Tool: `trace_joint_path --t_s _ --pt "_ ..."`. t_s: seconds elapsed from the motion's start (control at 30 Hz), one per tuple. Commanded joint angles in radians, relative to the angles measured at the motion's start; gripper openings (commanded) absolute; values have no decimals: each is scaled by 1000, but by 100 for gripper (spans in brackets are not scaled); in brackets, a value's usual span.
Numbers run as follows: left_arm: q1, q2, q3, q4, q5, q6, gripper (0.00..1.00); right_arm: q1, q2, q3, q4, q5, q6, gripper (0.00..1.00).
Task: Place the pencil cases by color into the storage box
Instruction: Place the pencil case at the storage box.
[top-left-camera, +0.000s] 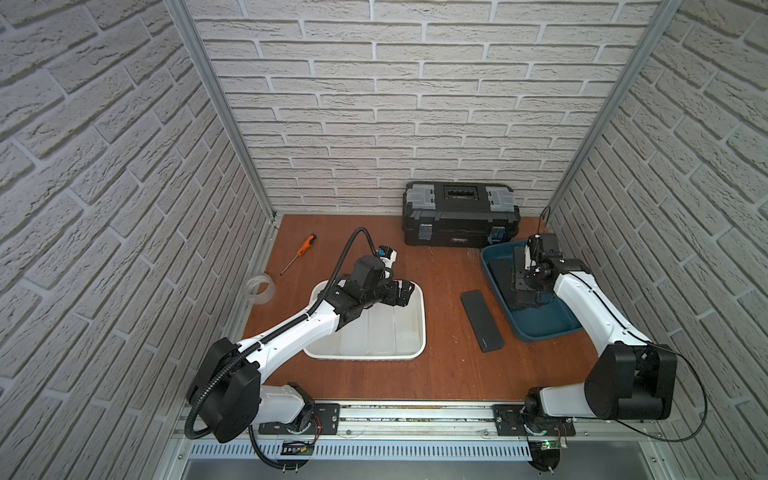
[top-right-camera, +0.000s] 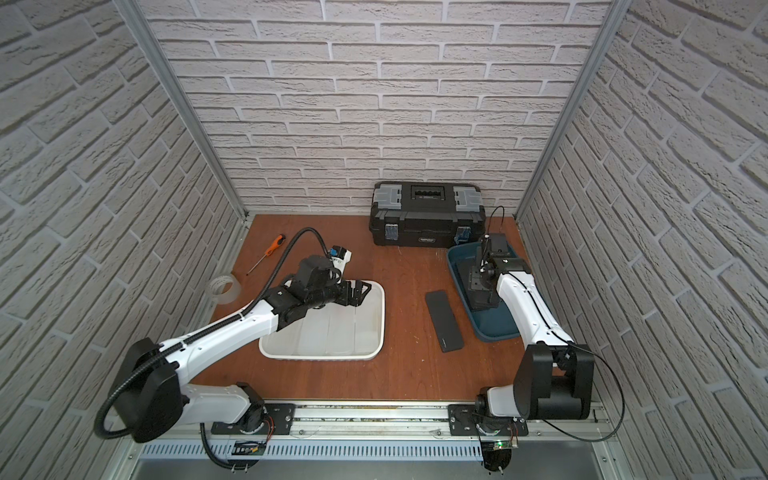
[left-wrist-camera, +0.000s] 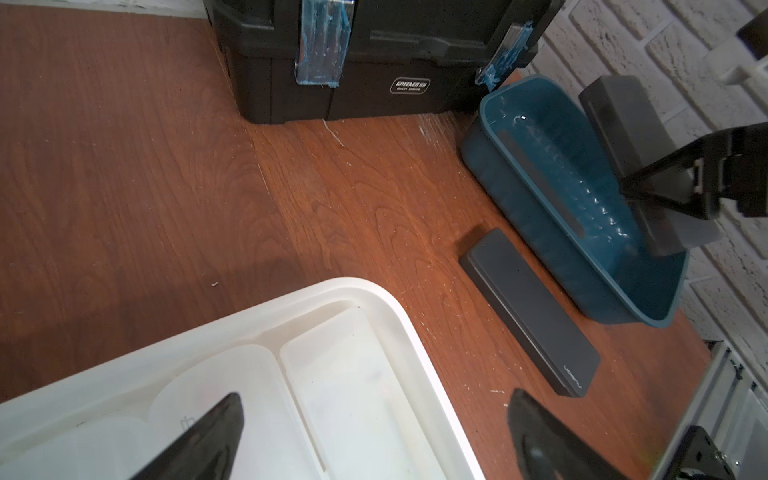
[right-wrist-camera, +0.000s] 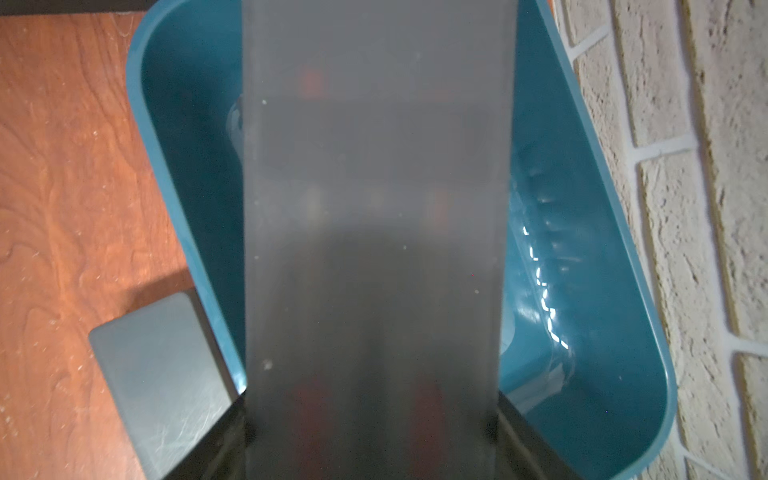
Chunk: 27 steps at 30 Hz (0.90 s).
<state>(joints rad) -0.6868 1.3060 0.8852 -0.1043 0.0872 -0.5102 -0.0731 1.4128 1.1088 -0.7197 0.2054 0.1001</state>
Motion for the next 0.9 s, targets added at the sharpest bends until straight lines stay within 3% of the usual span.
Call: trace_joint_path --t_s 0.0,0.2,0.47,0.57,0.87 --pt "-5 -41 -22 89 13 -5 98 -13 33 -33 114 8 -54 67" --pt "-6 -73 -34 74 7 2 98 -52 119 -68 169 18 -121 67" --pt "1 -99 -43 62 -20 20 98 -154 176 8 158 -87 -206 67" --pt "4 -107 -54 71 -28 28 98 -181 217 45 105 -99 -282 68" --pt "14 -101 -60 79 -24 42 98 -240 312 154 40 -76 -333 70"
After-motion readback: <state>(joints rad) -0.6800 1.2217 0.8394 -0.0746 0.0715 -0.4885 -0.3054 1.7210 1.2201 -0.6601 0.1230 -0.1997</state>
